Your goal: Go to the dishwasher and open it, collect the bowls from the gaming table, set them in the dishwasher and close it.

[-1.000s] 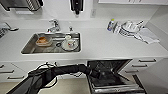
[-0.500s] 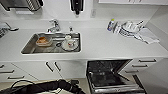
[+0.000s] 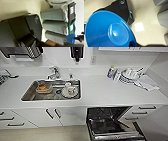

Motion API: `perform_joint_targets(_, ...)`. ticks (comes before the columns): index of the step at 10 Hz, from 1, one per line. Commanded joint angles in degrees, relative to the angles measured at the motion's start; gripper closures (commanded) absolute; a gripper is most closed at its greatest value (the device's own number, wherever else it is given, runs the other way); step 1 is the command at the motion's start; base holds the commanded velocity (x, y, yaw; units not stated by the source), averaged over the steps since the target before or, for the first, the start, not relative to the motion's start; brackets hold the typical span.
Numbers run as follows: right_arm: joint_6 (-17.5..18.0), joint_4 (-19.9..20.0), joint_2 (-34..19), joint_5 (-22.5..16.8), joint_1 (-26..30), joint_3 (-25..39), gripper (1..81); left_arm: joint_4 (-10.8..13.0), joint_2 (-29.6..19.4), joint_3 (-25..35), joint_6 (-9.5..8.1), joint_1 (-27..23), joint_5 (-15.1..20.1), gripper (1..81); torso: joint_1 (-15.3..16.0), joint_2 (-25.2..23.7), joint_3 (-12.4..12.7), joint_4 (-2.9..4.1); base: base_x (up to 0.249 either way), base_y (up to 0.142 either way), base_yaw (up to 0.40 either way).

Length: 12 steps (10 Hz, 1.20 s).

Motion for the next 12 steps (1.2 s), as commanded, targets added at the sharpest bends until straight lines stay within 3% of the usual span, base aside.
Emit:
perform_joint_targets(1,4.56,-0.51,-14.21,2.85,4.67,11.8,81.1,9.67,-2.97,0.82,0.47,9.48,-5.84,1.0,0.0,0.0,0.0,0.0,0.0,0.0,0.0)
perform_joint_targets(3,6.77,-0.16,-18.88,2.93,10.37,15.95,81.1,12.13,0.19,-7.97,0.56,18.27,-10.23,1.0,0.0,0.0,0.0,0.0,0.0,0.0,0.0)
perform_joint_targets(5,7.21,-0.25,-21.52,2.32,15.92,19.73,81.1,12.48,4.15,-15.44,0.65,24.53,-15.33,1.0,0.0,0.0,0.0,0.0,0.0,0.0,0.0)
perform_joint_targets(7,10.72,-0.34,-23.97,1.79,21.53,22.09,81.1,12.83,6.51,-21.04,0.56,29.18,-18.83,1.0,0.0,-0.02,0.0,0.0,0.0,0.0,0.0)
perform_joint_targets(9,11.52,-0.87,-25.03,-3.02,28.3,24.55,81.1,12.92,10.54,-27.03,0.65,32.78,-20.16,1.0,0.0,-0.02,0.0,0.0,0.0,0.0,0.0)
perform_joint_targets(12,14.51,-0.07,-23.89,-4.36,37.18,25.26,81.1,14.94,17.68,-37.85,0.65,36.31,-21.75,1.0,0.0,-0.02,0.02,0.0,0.0,0.0,0.0)
